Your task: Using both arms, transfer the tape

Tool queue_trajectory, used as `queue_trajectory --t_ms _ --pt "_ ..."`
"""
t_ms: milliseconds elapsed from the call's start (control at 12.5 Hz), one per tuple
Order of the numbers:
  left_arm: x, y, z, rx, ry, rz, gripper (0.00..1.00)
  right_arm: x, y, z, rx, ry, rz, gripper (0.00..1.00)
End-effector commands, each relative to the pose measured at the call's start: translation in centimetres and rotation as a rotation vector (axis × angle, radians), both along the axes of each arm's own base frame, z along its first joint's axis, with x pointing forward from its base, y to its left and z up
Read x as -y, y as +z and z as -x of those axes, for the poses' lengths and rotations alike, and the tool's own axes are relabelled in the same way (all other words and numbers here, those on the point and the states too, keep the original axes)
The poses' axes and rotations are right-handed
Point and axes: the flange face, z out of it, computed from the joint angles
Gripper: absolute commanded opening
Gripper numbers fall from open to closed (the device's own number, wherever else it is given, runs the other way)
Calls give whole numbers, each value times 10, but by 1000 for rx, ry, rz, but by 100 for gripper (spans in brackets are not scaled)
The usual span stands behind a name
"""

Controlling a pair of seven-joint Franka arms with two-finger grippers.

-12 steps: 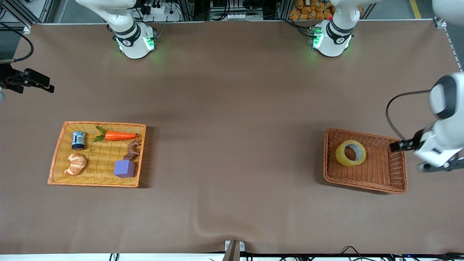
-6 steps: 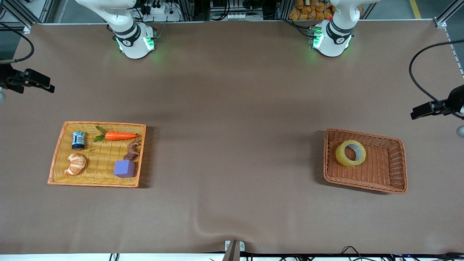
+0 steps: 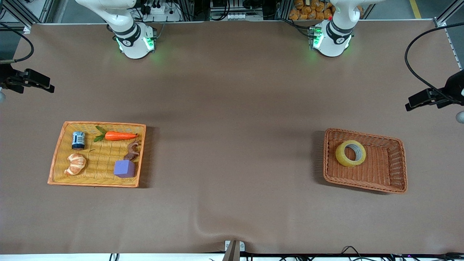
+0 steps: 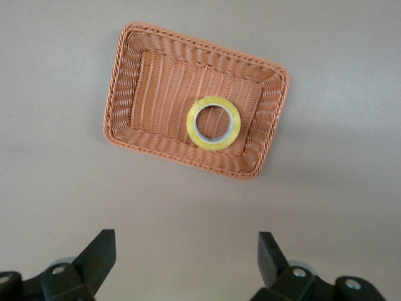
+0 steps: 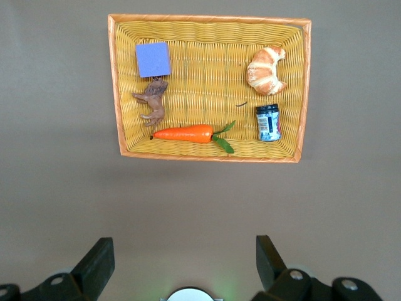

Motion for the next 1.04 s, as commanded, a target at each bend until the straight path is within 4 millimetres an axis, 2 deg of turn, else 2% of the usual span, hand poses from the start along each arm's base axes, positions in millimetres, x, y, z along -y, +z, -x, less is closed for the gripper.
queue_trajectory --t_ms 0,241,482,723,964 --pt "4 12 28 11 -21 12 100 2 3 5 5 7 5 100" --pt "10 23 35 20 -29 8 100 2 2 4 3 7 5 100" --pt "8 32 38 12 -48 -38 100 2 2 4 3 7 5 100" --pt "16 45 39 25 -64 -41 100 2 2 4 5 7 4 100" --pt "21 43 41 8 -69 -46 100 2 2 4 5 7 5 100"
